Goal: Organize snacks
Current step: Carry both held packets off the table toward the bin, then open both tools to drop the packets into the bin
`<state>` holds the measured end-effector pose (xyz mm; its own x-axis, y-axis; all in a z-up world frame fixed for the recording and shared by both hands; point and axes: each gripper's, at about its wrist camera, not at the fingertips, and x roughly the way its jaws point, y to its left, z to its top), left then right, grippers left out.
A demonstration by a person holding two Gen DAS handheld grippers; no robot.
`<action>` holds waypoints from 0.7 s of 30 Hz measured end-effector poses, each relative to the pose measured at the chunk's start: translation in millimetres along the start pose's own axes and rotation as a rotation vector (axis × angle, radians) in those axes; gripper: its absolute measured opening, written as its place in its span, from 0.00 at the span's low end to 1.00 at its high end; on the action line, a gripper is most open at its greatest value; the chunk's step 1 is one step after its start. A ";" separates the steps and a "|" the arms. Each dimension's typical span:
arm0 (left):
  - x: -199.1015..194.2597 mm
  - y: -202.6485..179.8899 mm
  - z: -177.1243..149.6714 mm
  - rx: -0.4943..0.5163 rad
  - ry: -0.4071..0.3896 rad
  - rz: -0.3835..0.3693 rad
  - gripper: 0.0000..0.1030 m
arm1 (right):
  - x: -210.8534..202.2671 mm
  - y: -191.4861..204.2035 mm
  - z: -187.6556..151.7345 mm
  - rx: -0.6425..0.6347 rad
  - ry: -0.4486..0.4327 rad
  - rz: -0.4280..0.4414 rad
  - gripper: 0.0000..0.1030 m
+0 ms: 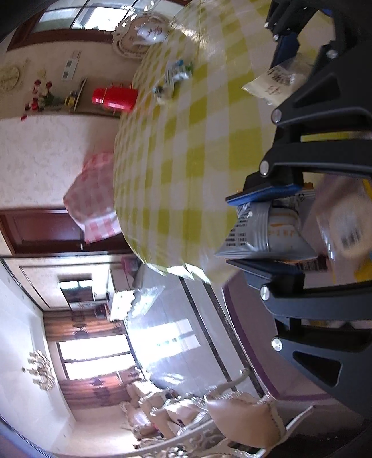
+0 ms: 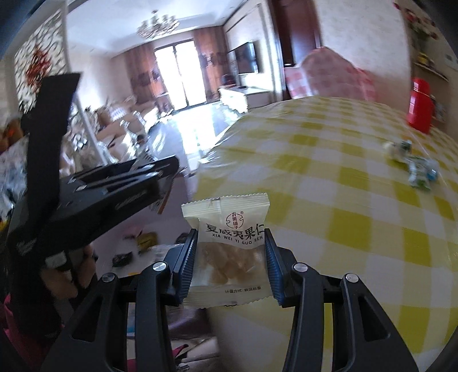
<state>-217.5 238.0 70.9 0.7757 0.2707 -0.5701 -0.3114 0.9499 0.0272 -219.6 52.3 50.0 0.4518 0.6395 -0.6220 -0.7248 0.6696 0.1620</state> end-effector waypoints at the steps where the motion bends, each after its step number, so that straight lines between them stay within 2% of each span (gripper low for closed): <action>1: 2.3 9.7 -1.5 -0.011 0.008 0.012 0.35 | 3.6 6.4 0.2 -0.013 0.008 0.006 0.43; 7: 8.5 58.9 -6.9 -0.073 0.037 0.076 0.36 | 26.5 60.9 -6.0 -0.139 0.061 0.063 0.43; 13: 6.3 84.6 -7.5 -0.112 0.034 0.129 0.41 | 43.6 97.5 -13.6 -0.228 0.099 0.126 0.44; 15: 5.6 90.2 -6.6 -0.130 0.031 0.156 0.59 | 44.4 100.8 -15.0 -0.244 0.098 0.156 0.45; 16: 4.4 91.8 -6.0 -0.141 0.027 0.172 0.78 | 43.5 102.2 -15.4 -0.251 0.097 0.163 0.51; 17: 2.5 93.3 -5.7 -0.148 0.021 0.179 0.80 | 42.1 101.8 -15.4 -0.251 0.092 0.164 0.59; 19: 0.0 93.9 -5.1 -0.154 0.024 0.180 0.81 | 36.5 94.9 -12.9 -0.226 0.070 0.151 0.62; 21: 0.6 90.5 -5.3 -0.147 0.023 0.181 0.88 | 33.0 85.0 -9.6 -0.191 0.061 0.143 0.64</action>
<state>-248.2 323.4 68.6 0.6878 0.4296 -0.5851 -0.5224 0.8526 0.0118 -271.3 126.7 35.9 0.3099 0.6949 -0.6489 -0.8669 0.4868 0.1074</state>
